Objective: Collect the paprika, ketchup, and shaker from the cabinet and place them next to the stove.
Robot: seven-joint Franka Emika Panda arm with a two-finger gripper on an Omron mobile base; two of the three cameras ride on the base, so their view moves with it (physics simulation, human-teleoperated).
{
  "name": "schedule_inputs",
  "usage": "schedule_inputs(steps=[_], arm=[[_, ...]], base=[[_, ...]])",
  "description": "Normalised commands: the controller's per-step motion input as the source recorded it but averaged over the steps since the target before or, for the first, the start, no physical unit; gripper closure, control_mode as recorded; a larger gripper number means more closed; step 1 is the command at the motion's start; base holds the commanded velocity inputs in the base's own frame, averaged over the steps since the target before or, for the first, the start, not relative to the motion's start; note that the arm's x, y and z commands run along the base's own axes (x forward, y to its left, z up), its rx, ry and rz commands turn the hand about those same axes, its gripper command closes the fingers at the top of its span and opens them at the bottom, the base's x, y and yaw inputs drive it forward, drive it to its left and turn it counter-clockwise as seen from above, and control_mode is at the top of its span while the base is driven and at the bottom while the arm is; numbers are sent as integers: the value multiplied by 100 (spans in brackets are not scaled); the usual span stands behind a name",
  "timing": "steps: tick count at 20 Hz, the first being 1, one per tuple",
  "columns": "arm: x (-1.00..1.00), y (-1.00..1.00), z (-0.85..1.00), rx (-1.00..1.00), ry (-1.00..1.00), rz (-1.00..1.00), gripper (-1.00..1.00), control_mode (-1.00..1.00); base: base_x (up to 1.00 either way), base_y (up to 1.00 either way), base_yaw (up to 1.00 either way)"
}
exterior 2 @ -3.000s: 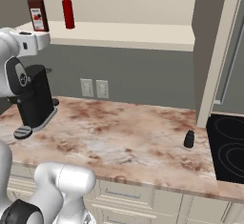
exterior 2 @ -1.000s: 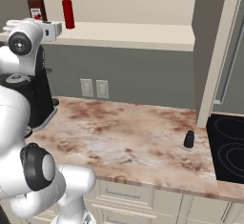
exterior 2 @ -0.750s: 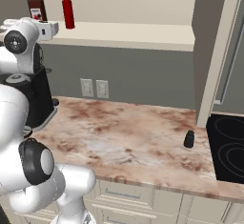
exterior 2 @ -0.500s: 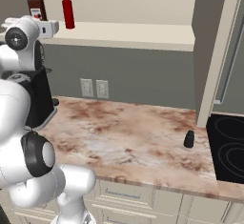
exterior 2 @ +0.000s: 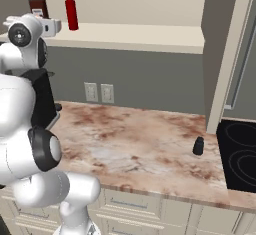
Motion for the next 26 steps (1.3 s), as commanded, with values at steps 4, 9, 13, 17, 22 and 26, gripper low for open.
schedule_inputs(steps=[4, 9, 13, 17, 22, 26], arm=[[28, 8, 0, 0, 5, 8, -100, -100], [27, 0, 0, 0, 4, 9, -100, -100], [25, 0, 0, 0, 3, 7, -100, -100], [15, 0, 0, 0, 0, 4, -100, -100], [12, 17, 0, -2, 0, 2, -100, -100], [2, 17, 0, -2, 0, 1, -100, -100]], base=[[0, 0, 0], [0, 0, 0], [0, 0, 0], [0, 0, 0], [0, 0, 0], [0, 0, 0]])
